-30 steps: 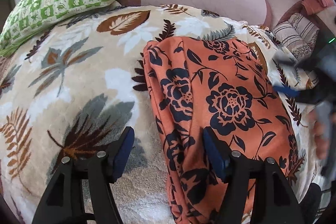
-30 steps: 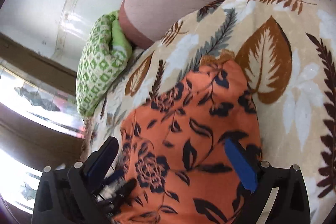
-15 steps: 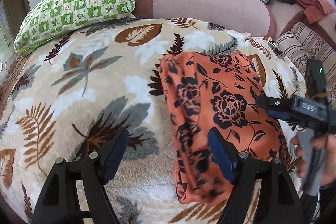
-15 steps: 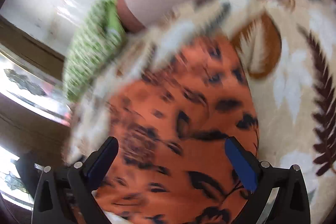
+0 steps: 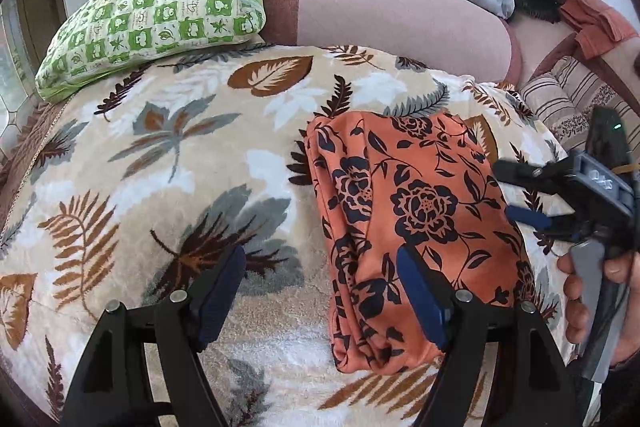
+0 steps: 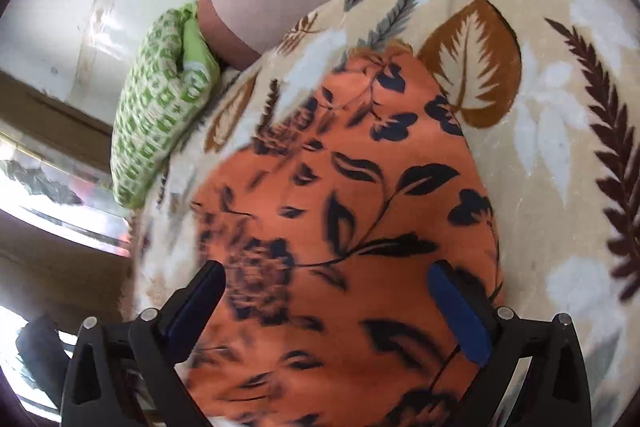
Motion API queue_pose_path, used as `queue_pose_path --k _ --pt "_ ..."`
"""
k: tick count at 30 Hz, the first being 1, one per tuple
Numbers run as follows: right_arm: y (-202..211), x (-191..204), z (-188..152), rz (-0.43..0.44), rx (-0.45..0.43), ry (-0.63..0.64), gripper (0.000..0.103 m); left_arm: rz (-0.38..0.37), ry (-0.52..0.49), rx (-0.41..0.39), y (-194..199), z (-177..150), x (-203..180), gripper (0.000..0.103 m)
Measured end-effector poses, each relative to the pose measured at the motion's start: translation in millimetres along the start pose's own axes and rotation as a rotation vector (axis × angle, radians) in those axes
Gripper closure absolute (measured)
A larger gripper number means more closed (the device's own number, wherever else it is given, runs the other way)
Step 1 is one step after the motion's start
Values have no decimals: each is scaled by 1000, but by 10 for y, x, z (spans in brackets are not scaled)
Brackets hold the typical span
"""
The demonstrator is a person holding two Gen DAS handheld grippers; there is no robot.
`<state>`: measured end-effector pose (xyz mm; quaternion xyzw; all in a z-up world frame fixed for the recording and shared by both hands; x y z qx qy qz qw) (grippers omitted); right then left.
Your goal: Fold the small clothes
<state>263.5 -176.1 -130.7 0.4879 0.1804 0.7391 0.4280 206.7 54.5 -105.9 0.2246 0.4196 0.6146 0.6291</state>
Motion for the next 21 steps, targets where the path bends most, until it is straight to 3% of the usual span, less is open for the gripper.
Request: queue_pose_path --k 2,4,5,8,11,17,21 --pt "-2 0 -22 -31 -33 75 1 -5 9 -6 54 -30 -4 25" --pt "-275 -252 -132 -91 63 33 1 -7 6 2 87 -65 -30 25" --pt "-252 -309 -138 -81 27 8 1 -11 -5 3 128 -93 -55 25" --pt "49 -91 -97 -59 -11 -20 1 1 -24 -20 221 -125 -98 24" --pt "398 224 -199 -94 -57 114 1 -19 -22 -24 309 -168 -150 24" --pt "841 285 -897 -104 -87 126 1 -24 -36 -41 515 -387 -188 22" --pt "983 359 -1331 -174 -115 146 1 17 -26 -75 695 -564 -188 17"
Point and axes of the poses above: each gripper's, at about its wrist camera, not at the fingertips, and y roughly against the way its jaws point, x to its left, z to its top, the point moved 5 cm from there along -y, roughly the way its jaws point, and after that the axes turned 12 degrees about y, right-handed, at the moved point
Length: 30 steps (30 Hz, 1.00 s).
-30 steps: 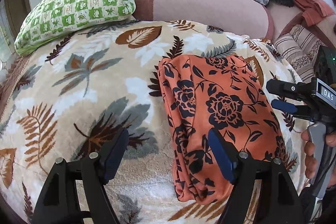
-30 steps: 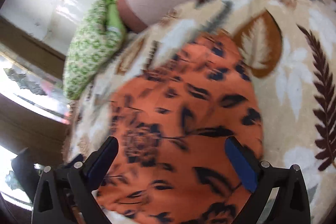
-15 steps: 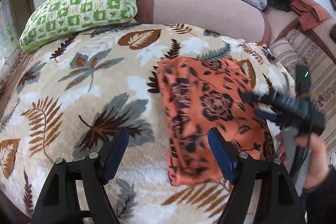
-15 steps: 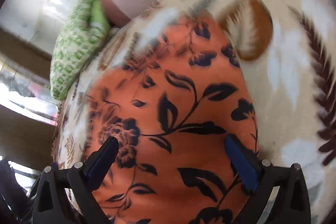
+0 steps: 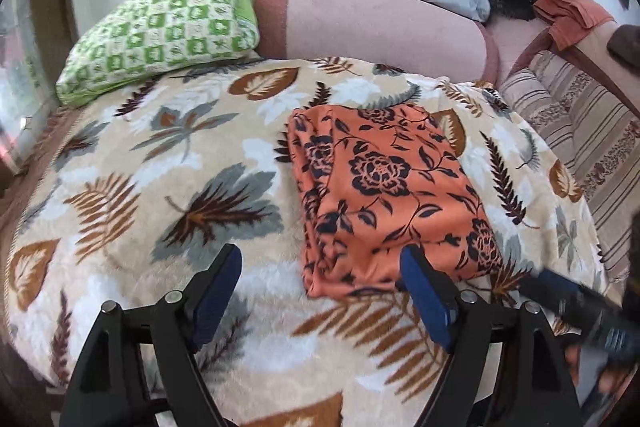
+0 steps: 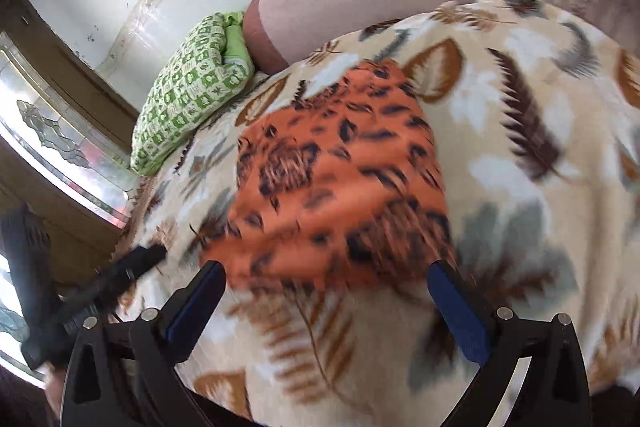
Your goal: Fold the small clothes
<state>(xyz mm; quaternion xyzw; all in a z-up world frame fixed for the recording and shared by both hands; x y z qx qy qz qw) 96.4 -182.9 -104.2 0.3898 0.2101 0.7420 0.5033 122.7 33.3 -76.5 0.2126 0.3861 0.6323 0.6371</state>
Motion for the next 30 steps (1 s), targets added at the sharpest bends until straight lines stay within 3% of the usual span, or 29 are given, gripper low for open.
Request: queue_pose_path --k 4,10,17,24,30 --pt "211 190 -206 -109 -11 146 1 15 16 -59 210 -88 -19 14" --pt "432 397 -103 -157 -63 246 1 24 16 -88 443 -167 -42 13" --pt "441 473 -163 -178 -29 264 1 47 42 -78 488 -203 24 12" --pt "480 503 -100 -211 -26 274 1 85 -19 -90 488 -205 -64 12" --pt "464 521 -51 -216 -12 292 1 67 -27 -98 517 -163 -118 12"
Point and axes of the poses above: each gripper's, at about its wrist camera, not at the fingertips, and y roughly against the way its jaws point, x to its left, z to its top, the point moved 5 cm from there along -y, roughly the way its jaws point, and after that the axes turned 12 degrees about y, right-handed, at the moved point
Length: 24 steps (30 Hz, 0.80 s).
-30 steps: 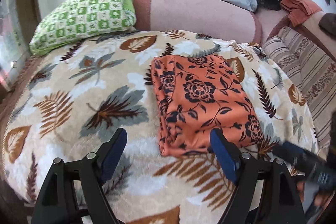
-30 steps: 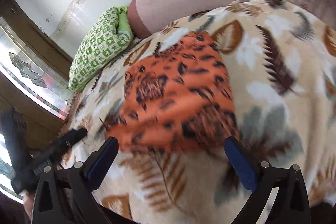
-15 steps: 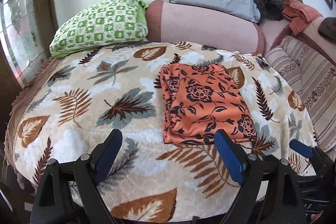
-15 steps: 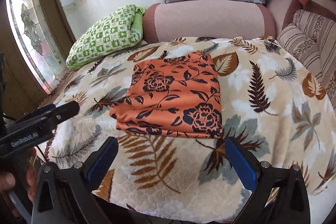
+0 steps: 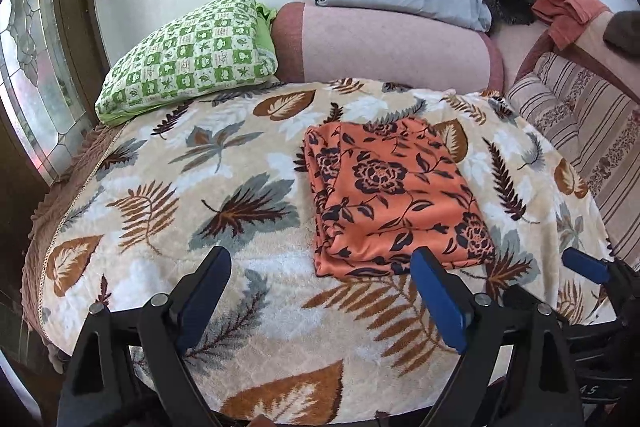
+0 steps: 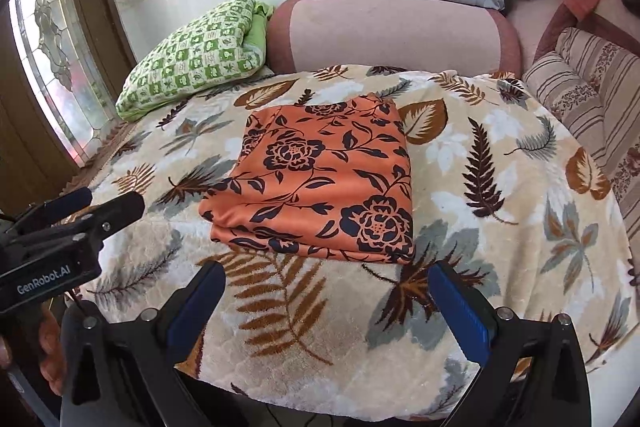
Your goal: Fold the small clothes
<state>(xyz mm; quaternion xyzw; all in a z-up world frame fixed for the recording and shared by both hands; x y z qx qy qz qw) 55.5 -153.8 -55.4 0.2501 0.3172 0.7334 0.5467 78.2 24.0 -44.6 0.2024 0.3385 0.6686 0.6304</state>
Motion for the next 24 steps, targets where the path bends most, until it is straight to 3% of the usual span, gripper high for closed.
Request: queue_pose_path --k 5,12,24 --pt "-37 20 24 -8 13 17 1 -6 6 7 9 35 -9 12" --pt "-45 53 89 -13 23 44 1 65 -2 12 -30 92 -5 12" --pt "-64 27 196 -9 19 49 1 56 -18 1 -98 182 -75 12"
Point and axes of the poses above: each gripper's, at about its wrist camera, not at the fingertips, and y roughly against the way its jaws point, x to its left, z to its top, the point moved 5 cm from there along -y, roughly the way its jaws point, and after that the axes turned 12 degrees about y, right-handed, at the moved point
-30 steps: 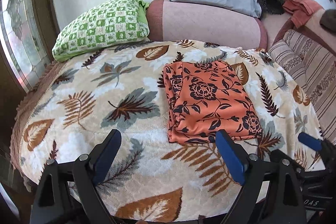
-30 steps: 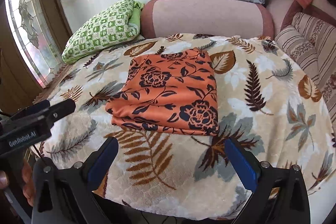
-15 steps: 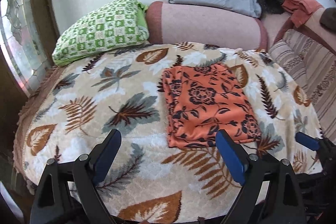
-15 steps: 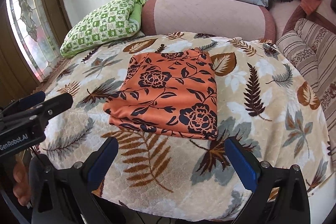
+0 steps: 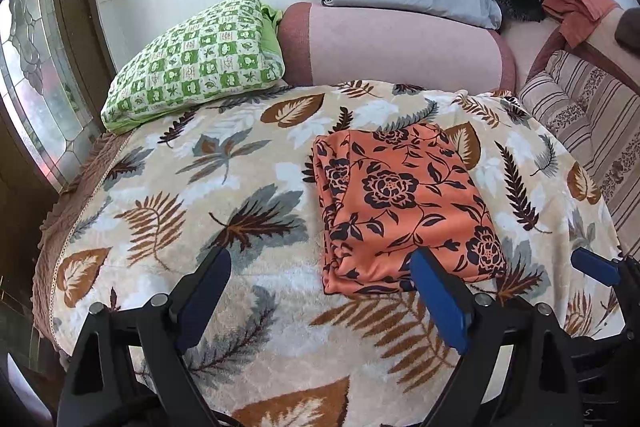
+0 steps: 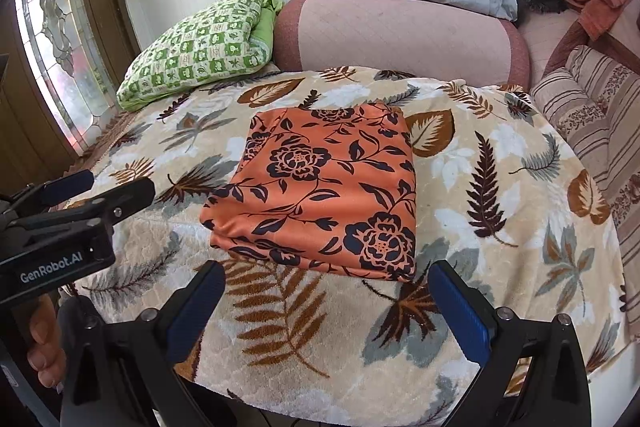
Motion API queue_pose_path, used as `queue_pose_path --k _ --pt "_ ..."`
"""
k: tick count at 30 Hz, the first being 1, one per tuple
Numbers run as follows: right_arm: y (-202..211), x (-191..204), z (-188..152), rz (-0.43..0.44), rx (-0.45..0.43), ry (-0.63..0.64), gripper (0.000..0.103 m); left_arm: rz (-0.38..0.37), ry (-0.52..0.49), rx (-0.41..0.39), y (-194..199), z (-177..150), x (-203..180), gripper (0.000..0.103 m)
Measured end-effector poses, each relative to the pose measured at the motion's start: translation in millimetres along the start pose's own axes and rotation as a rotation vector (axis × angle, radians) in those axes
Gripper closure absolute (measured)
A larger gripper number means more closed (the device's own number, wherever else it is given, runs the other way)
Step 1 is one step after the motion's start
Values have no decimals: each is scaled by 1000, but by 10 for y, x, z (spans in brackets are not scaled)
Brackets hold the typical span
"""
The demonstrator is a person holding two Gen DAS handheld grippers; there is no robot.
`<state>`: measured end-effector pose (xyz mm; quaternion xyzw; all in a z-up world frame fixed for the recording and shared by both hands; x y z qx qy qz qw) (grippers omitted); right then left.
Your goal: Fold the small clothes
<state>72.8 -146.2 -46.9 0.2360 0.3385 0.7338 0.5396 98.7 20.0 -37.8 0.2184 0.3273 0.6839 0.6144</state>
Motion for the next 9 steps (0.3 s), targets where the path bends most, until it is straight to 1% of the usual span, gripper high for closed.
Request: queue_pose_path --k 3,4,5,9 --pt "-16 -25 22 2 -2 -1 1 -16 -3 -11 6 21 -26 12" --pt "-21 -31 28 3 -2 -2 1 -21 -3 -13 7 32 -31 9" --pt "-28 -34 28 3 -2 -3 1 -23 -3 -13 5 43 -44 0" --pt "-59 -44 23 9 2 -6 1 -23 -2 -33 25 79 -77 0"
Point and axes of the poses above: each gripper's, at about its wrist camera, not at the fingertips, and y roughly against the way its jaws point, x to its left, z to its top, the point moved 5 cm from there along -y, roughly the way its jaws point, and after that the axes turned 12 degrees about y, right-handed, at the moved point
